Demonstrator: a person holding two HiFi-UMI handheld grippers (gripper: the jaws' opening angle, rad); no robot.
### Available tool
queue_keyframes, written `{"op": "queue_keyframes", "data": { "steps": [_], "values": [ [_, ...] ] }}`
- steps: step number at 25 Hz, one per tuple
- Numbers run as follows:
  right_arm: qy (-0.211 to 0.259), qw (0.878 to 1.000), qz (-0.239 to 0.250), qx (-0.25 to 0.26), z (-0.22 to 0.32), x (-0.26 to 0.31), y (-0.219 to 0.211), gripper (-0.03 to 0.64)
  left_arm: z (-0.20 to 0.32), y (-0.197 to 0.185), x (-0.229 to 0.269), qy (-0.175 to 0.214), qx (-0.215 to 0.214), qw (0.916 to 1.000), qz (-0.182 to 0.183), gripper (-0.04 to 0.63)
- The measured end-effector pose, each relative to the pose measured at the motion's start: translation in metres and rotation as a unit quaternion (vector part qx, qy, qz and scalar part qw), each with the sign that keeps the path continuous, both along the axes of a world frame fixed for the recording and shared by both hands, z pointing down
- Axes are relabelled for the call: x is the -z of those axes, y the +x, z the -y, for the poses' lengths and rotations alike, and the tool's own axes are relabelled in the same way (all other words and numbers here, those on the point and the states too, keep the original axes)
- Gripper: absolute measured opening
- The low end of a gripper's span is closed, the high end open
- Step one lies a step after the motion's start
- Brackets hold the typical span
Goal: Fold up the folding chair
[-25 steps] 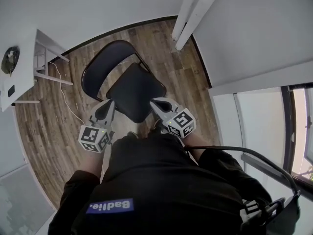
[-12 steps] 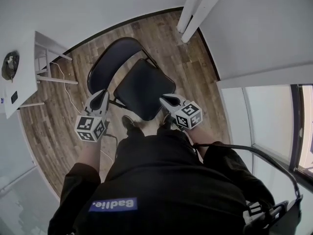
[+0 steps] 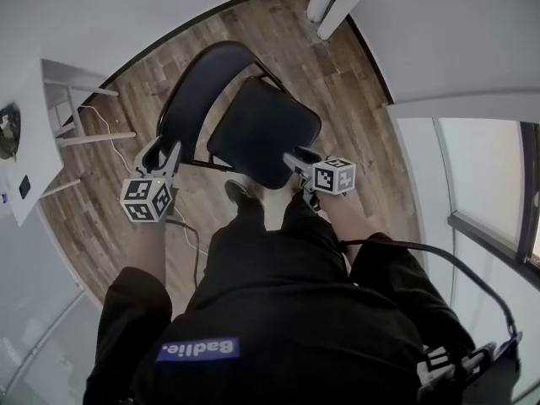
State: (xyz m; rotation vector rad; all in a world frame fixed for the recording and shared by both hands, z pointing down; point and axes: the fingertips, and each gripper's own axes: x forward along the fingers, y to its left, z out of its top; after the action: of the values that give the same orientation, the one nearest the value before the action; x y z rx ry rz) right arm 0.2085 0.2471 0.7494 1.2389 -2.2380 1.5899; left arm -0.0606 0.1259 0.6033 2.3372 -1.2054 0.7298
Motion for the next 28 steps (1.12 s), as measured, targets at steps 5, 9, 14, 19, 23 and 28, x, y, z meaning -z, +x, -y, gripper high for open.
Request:
{"op": "queue_keyframes", "data": {
  "steps": [5, 9, 14, 19, 23, 28],
  "values": [
    [-0.074, 0.995, 0.007, -0.069, 0.0, -0.064, 0.024, 0.229, 0.03, -0.024, -0.037, -0.009, 0.01, 0.9993, 0.034, 0.205],
    [-0.134, 0.982, 0.016, -0.135, -0.009, -0.115, 0.056, 0.303, 0.047, -0.038, -0.069, -0.035, 0.033, 0.9985, 0.027, 0.253],
    [-0.179, 0.966, 0.0, -0.184, -0.026, -0.182, 0.088, 0.393, 0.062, -0.044, -0.101, -0.045, 0.015, 0.9982, 0.038, 0.282],
    [-0.181, 0.957, 0.034, -0.225, -0.034, -0.232, 0.095, 0.442, 0.069, -0.046, -0.131, -0.07, -0.013, 0.9972, 0.025, 0.288],
    [-0.198, 0.952, 0.024, -0.233, -0.046, -0.282, 0.098, 0.442, 0.074, -0.033, -0.15, -0.083, -0.046, 0.9954, 0.011, 0.288],
    [-0.188, 0.948, 0.05, -0.252, -0.045, -0.331, 0.094, 0.443, 0.084, -0.014, -0.162, -0.083, -0.071, 0.994, -0.003, 0.288]
  ]
}}
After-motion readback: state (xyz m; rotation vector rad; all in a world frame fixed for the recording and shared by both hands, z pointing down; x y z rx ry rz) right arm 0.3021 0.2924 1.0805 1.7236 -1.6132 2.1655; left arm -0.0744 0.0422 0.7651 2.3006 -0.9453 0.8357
